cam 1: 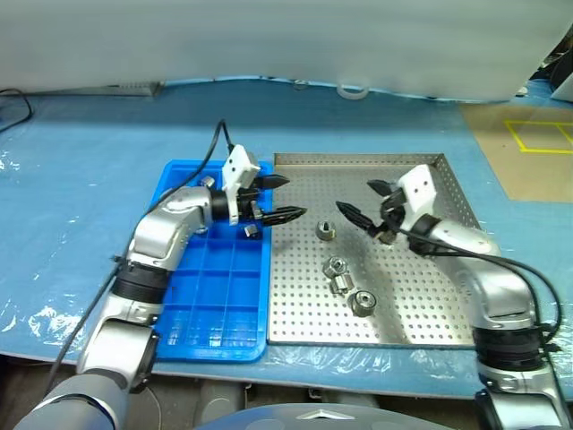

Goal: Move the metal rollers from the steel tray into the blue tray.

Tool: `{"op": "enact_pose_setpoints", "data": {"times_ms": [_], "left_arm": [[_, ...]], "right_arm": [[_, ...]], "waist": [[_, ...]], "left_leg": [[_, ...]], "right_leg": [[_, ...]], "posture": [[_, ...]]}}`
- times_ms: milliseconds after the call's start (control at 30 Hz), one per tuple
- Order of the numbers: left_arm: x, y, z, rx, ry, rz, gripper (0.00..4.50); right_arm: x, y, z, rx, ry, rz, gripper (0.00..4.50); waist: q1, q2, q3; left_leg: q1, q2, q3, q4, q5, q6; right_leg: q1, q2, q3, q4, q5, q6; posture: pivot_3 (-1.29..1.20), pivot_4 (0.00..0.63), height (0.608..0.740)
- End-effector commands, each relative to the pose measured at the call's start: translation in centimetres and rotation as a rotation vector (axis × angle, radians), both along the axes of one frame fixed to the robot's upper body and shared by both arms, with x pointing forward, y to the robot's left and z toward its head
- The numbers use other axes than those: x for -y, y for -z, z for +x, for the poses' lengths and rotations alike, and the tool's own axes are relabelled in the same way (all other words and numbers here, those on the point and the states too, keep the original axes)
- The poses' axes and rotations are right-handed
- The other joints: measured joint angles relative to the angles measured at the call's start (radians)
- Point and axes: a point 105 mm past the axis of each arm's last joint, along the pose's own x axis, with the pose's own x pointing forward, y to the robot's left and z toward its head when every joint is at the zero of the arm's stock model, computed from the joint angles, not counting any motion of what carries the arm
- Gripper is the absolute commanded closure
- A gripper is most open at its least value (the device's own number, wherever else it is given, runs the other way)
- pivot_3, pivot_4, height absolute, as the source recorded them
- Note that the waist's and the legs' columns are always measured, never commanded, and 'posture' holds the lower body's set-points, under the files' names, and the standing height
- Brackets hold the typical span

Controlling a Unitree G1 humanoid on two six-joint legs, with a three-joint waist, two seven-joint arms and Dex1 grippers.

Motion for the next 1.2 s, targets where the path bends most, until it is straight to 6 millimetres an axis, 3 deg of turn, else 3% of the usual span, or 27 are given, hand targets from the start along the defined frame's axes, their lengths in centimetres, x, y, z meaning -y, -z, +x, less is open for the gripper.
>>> {"op": "enact_pose_setpoints", "data": {"times_ms": [33, 133, 233, 333, 433, 533, 667, 733, 900, 1033, 1100, 1200], "left_arm": [[-1.6, -2.1, -2.3, 0.031, 0.116, 0.000, 0.02], [-2.0, -1.1, -3.4, 0.017, 0.152, 0.063, 0.02], [-1.5, 1.6, -3.8, 0.033, 0.167, 0.150, 0.02], [-0.1, 1.7, -3.9, 0.044, 0.177, 0.126, 0.02], [1.2, 2.2, -3.0, 0.112, 0.140, 0.137, 0.02], [2.5, 1.0, -4.0, 0.112, 0.246, 0.096, 0.02], [4.4, 0.9, -4.2, 0.146, 0.333, 0.088, 0.02], [5.5, 1.8, -3.3, 0.137, 0.353, 0.101, 0.02], [7.9, 2.9, 3.8, 0.178, 0.067, 0.180, 0.02], [8.5, 2.9, 7.6, 0.217, -0.114, 0.247, 0.02], [9.0, 2.7, 8.4, 0.190, -0.154, 0.231, 0.02], [10.6, 2.2, 7.5, 0.151, -0.073, 0.157, 0.02]], "right_arm": [[1.7, -1.9, -2.8, -0.043, -0.124, -0.040, 0.00], [2.9, 0.4, -4.7, -0.146, -0.177, -0.197, 0.00], [3.8, 2.8, -4.8, -0.173, -0.167, -0.319, 0.00], [3.3, 2.7, -4.2, -0.148, -0.164, -0.298, 0.00], [2.4, 3.4, -5.6, -0.194, -0.232, -0.299, 0.00], [3.2, 3.8, -6.8, -0.242, -0.219, -0.303, 0.00], [4.4, 3.1, -6.3, -0.210, -0.135, -0.301, 0.00], [4.8, 2.6, -5.6, -0.167, -0.082, -0.312, 0.00], [4.7, 2.1, -5.5, -0.127, -0.016, -0.300, 0.00], [4.9, 2.5, -6.2, -0.124, 0.024, -0.297, 0.00], [5.1, 2.6, -6.2, -0.118, 0.052, -0.292, 0.00], [5.1, 2.7, -6.3, -0.107, 0.079, -0.289, 0.00]], "waist": [[0.007, 0.000, 0.000], [0.021, 0.001, 0.000], [0.025, 0.002, 0.000], [0.024, 0.003, 0.001], [0.025, 0.002, 0.001], [0.032, 0.002, 0.001], [0.024, 0.003, 0.001], [0.024, 0.003, 0.001], [0.022, 0.004, 0.001], [0.009, 0.003, 0.001], [-0.002, 0.003, 0.001], [-0.008, 0.003, 0.001]], "left_leg": [[0.000, 0.000, 0.000, 0.000, -0.001, 0.001], [0.002, 0.000, 0.000, -0.002, -0.001, 0.001], [0.005, 0.000, 0.000, -0.003, -0.001, 0.001], [0.008, 0.000, 0.001, -0.003, -0.001, 0.001], [0.011, 0.000, 0.001, -0.003, 0.000, 0.000], [0.012, 0.000, 0.001, -0.003, 0.000, 0.000], [0.009, 0.000, 0.002, -0.003, -0.001, 0.004], [0.010, 0.000, 0.004, -0.003, -0.002, 0.004], [0.009, 0.000, 0.004, -0.003, -0.001, 0.004], [0.006, 0.000, 0.004, -0.003, -0.003, 0.007], [0.005, 0.000, 0.005, -0.003, -0.004, 0.010], [0.004, -0.001, 0.007, -0.003, -0.005, 0.011]], "right_leg": [[0.000, 0.000, 0.000, 0.000, 0.000, 0.000], [0.003, 0.000, -0.002, -0.003, 0.000, 0.000], [0.007, 0.000, -0.002, -0.005, 0.000, 0.000], [0.009, 0.000, -0.001, -0.008, 0.000, 0.001], [0.012, -0.001, -0.001, -0.008, 0.001, 0.002], [0.014, -0.001, -0.002, -0.009, 0.001, 0.002], [0.013, -0.002, -0.002, -0.013, 0.002, 0.002], [0.013, -0.003, -0.002, -0.013, 0.002, 0.002], [0.013, -0.003, -0.002, -0.013, 0.003, 0.004], [0.012, -0.003, -0.002, -0.016, 0.004, 0.006], [0.011, -0.004, -0.002, -0.017, 0.005, 0.008], [0.009, -0.006, -0.002, -0.017, 0.006, 0.011]], "posture": [[-0.28, 0.150, 0.740], [-0.27, 0.150, 0.740], [-0.27, 0.150, 0.740], [-0.27, 0.150, 0.740], [-0.26, 0.150, 0.740], [-0.28, 0.150, 0.740], [-0.31, 0.150, 0.740], [-0.33, 0.150, 0.740], [-0.40, 0.150, 0.740], [-0.44, 0.150, 0.740], [-0.46, 0.150, 0.740], [-0.47, 0.150, 0.740]]}}
